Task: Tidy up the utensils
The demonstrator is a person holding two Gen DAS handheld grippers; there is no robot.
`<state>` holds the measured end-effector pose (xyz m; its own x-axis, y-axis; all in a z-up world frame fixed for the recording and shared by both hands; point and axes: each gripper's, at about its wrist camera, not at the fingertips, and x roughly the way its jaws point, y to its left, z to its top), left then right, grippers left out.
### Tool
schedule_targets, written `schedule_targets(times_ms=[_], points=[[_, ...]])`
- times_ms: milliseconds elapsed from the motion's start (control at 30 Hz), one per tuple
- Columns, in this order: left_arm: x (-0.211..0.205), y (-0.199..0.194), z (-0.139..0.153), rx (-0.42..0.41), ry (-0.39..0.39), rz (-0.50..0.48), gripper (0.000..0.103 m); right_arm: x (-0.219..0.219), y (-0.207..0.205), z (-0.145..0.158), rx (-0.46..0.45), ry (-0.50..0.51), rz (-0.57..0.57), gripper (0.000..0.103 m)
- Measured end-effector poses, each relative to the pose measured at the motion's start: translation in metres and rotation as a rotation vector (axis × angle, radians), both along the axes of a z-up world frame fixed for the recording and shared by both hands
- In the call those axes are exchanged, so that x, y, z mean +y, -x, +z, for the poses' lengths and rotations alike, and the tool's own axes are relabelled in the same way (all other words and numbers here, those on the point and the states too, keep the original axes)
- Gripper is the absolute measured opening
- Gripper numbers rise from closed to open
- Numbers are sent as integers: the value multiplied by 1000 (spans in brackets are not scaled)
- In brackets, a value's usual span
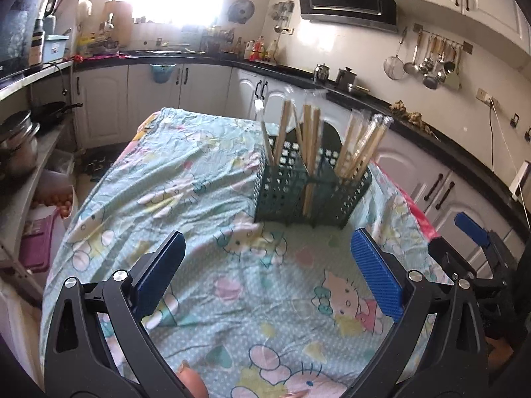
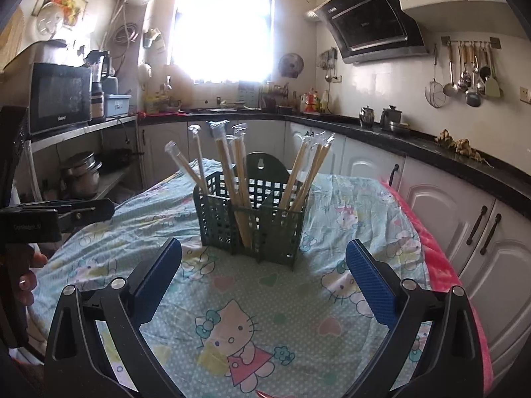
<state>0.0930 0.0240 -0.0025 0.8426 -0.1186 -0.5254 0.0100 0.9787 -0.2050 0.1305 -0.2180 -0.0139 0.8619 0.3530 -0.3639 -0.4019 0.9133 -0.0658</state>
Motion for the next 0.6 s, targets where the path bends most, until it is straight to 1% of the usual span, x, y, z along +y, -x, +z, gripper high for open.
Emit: schedule_targets(times_ms=[100,200,300,467,600], points=[[-7,9,-7,-38,-28,-3,92,1,6,-6,-37,-9,-3,96],[-10,14,-10,-61,-34,-3,92,-2,10,-6,-70,-24,5,96],[-12,20,-11,-101,-47,1,92,-4,15,-7,-98,-47,2,97],[-6,26,-13,-144,-35,28,92,-6,19,-9,-128,-54,-9,97],[-2,27,-12,-152,-24,40,92,-7,17,-10,-119,-54,-20,97]])
